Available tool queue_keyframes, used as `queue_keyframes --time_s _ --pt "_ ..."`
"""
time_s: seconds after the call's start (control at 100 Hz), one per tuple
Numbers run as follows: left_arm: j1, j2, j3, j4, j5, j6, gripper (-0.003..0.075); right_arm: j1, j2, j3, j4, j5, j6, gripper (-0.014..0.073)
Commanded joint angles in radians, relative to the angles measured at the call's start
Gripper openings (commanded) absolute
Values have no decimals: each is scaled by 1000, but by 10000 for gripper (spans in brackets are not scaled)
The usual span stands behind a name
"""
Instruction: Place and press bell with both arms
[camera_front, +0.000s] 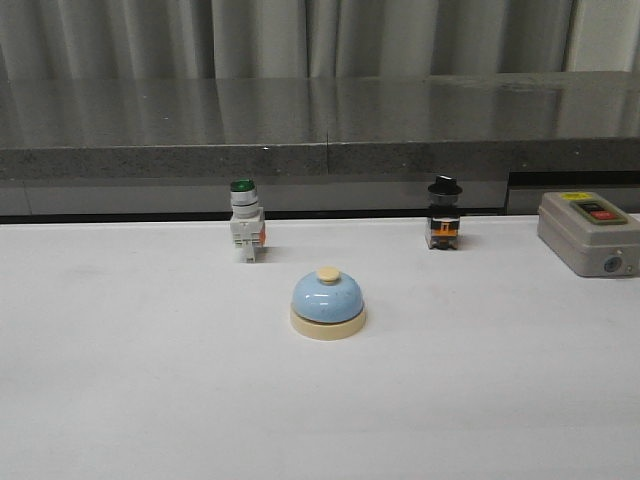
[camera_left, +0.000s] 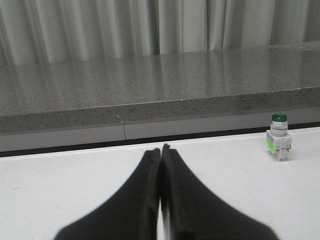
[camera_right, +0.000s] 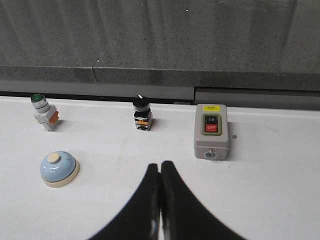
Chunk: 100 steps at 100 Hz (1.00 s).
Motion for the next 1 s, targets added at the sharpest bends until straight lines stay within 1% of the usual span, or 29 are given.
queue_keyframes --time_s 0.0,0.14,0.34,0.59,0.76,0.99 --pt "0 -29 43 -2 -90 -6 -20 -6 -14 -22 -29 -66 -7 -60" --pt "0 -29 43 -2 -90 -6 -20 -6 -80 24 -75 -106 -7 -60" --pt "0 -29 43 -2 -90 -6 -20 -8 -214 168 -82 -202 -6 -60" --pt "0 -29 43 -2 -90 -6 -20 -87 -369 344 -82 -333 20 -60" --pt "0 -29 43 -2 -90 -6 -20 -106 -365 413 -80 -423 27 -60" --pt "0 -29 43 -2 -90 -6 -20 -106 -365 475 -80 -482 27 -60"
